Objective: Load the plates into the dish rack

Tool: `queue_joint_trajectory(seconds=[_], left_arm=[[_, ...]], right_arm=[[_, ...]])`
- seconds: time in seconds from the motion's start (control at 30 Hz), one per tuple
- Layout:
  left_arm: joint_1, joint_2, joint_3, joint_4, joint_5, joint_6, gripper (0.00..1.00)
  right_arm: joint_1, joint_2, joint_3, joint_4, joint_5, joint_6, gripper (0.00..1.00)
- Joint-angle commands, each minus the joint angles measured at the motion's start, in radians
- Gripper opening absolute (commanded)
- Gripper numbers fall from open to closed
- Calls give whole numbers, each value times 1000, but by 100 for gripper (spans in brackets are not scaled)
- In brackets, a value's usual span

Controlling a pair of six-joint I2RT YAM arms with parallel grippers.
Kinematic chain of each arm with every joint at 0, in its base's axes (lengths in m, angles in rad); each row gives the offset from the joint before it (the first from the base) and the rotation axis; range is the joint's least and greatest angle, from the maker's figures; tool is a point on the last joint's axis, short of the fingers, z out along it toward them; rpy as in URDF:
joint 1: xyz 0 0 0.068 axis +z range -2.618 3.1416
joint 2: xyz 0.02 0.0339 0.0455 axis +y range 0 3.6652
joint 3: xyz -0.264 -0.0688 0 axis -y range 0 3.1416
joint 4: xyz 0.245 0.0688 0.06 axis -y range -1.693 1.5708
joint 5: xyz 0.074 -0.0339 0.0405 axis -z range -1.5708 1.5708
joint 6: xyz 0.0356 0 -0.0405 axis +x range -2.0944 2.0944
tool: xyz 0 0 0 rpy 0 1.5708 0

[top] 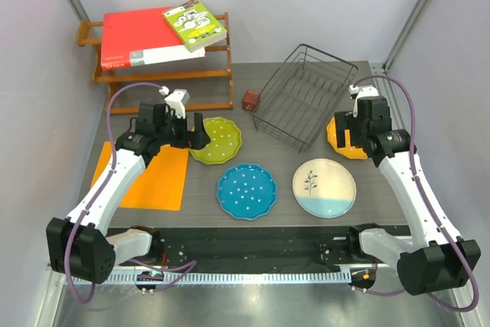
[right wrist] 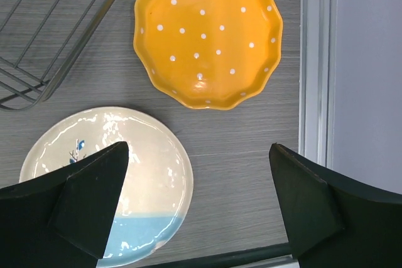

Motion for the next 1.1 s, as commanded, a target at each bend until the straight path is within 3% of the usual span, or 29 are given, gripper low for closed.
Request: queue_joint_trajectory(seconds=[0.0, 0.1, 0.17, 0.33, 0.5, 0.63, 1.07], left_arm=[[-3, -10, 41, -7, -285, 54, 99], [22, 8, 83, -46, -585, 69, 100], [22, 11, 92, -38, -668, 84, 99], [22, -23, 92, -26, -612, 90, 99], [20, -40, 77, -27, -503, 83, 99], [15, -38, 61, -17, -520, 115, 100], [15, -38, 14, -9, -518, 133, 99]], right_arm=[[-16, 46, 88, 73, 0, 52, 100], [-62, 103, 166, 77, -69, 64, 100], [-64, 121, 194, 107, -28, 113, 94], [-65, 209, 255, 119, -20, 178, 86], [-75, 310, 296, 110, -49, 248, 71], [-78, 422, 339, 114, -60, 276, 61], [-99, 713, 562, 110, -70, 317, 58]])
